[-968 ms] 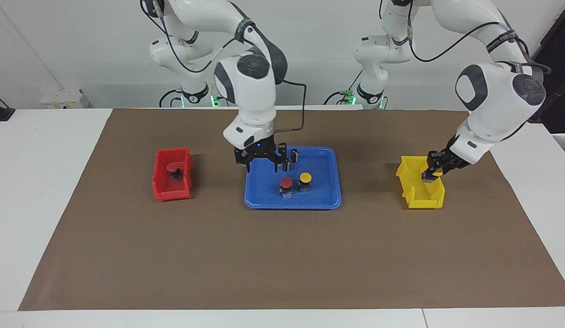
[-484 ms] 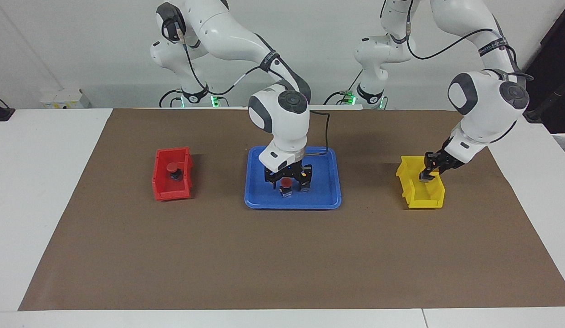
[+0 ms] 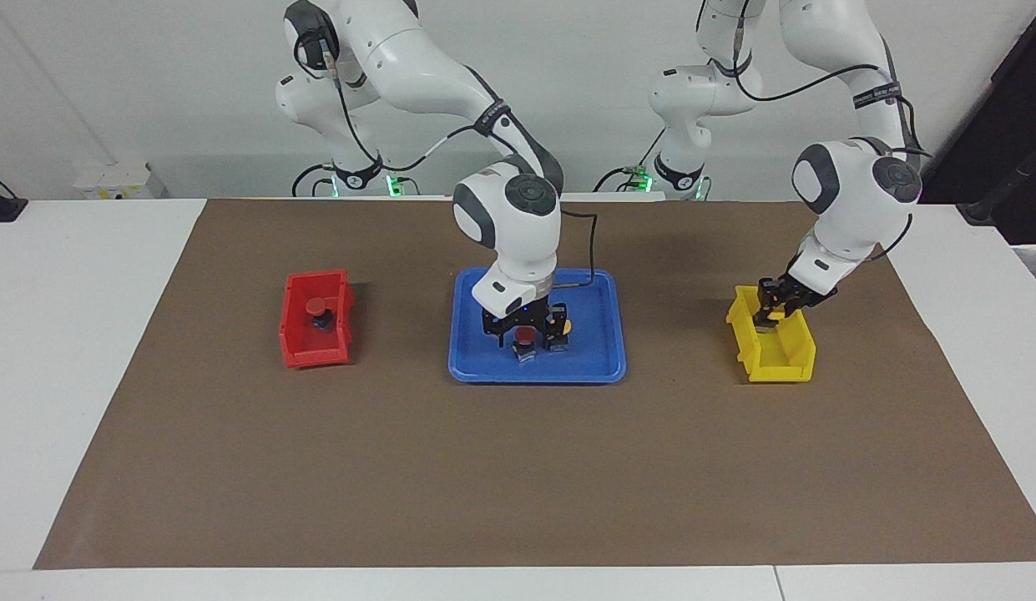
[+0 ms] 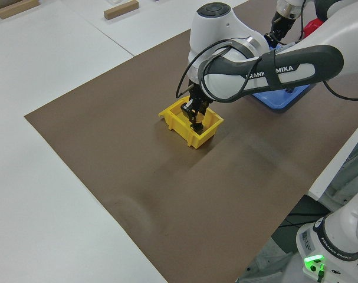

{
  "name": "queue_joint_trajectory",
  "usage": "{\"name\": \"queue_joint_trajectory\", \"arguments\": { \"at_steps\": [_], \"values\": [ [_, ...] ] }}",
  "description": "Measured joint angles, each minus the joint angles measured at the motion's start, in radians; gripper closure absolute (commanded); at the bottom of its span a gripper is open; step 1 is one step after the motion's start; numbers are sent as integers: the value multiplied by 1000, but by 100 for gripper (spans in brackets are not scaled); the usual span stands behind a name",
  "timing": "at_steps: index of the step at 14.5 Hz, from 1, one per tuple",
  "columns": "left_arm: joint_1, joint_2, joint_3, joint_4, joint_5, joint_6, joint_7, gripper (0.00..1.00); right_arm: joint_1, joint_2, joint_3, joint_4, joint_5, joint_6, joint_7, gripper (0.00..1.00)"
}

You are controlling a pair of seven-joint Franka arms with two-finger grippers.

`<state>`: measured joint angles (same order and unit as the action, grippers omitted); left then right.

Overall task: Sort red and yellow buttons by color
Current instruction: 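Release the yellow button into the yellow bin while the right gripper grasps a red button, then lift the red button with the right gripper while the left gripper reaches the tray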

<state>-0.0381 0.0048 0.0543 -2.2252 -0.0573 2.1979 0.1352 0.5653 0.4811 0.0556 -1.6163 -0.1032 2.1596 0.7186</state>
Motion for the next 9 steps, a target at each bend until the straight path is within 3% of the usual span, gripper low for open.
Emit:
{"name": "queue_joint_trajectory", "arguments": {
  "at_steps": [2, 4, 5, 6, 9],
  "values": [
    [0, -1, -1, -6, 0, 1, 1, 29, 0, -8, 1, -15, 0, 9, 0, 29],
    [0, -6, -1, -3, 0, 0, 1, 23, 0, -14, 1, -30, 0, 19, 0, 40],
    [0, -10, -1, 6, 0, -5, 1, 17, 0, -15, 1, -36, 0, 24, 0, 47],
    [0, -17, -1, 30, 0, -31, 1, 3, 0, -15, 2, -39, 0, 27, 0, 53],
    [-8, -31, -5, 220, 0, -248, 1, 0, 0, -16, 11, -41, 1, 44, 20, 74]
  ]
}}
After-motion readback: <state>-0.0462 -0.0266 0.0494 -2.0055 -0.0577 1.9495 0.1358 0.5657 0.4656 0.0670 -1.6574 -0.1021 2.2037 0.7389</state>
